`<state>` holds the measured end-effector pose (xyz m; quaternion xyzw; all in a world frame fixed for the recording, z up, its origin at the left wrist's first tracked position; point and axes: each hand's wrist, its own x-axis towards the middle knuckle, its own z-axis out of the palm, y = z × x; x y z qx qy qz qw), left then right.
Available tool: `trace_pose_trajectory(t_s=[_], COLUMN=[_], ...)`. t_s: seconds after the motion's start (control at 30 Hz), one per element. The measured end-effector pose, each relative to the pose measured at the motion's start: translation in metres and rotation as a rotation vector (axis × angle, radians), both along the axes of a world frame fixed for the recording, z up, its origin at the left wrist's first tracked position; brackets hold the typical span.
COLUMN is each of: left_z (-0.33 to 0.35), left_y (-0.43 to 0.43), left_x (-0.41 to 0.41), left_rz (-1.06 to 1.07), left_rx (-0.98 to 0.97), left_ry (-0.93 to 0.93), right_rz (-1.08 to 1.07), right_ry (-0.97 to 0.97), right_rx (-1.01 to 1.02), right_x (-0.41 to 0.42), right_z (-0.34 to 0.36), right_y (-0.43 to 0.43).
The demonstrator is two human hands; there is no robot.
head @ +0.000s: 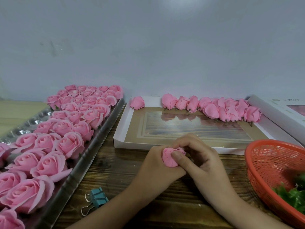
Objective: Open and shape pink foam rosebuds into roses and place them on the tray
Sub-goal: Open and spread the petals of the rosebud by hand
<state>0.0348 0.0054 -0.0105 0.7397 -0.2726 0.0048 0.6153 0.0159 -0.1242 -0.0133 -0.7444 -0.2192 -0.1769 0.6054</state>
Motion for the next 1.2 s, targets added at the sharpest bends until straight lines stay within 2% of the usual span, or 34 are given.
trace_pose_trajectory(t_s=[0.2,0.33,0.43,0.67,0.93,1.2], left_z=[-0.012,-0.014,-0.015,-0.012,-0.007,-0.015], left_y=[-0.005,-0.004,-0.005,-0.004,0.0,-0.005], left_x=[0.006,0.006,0.007,0.005,0.004,0.004], left_rz=[0.122,0.082,0.063,0.115,0.018,0.117], left_rx=[0.008,0.027,0.016,0.112,0.006,0.132], left_ry=[-0.084,-0.132,-0.084,-0.119,-0.051,-0.149], right_rz=[-0.062,-0.082,-0.081,-0.043,0.042,-0.072], right_ry=[-0.06,-0.081,-0.101,-0.074,0.004,-0.083], right_rx=[-0.102,-0.157,-0.167,-0.109,0.018,-0.142], right_x=[-0.003,-0.005,-0.005,0.0,0.002,-0.005], right_z=[0.002,0.003,0.003,-0.002,0.001,0.002], right_y=[0.002,0.003,0.003,0.001,0.0,0.003])
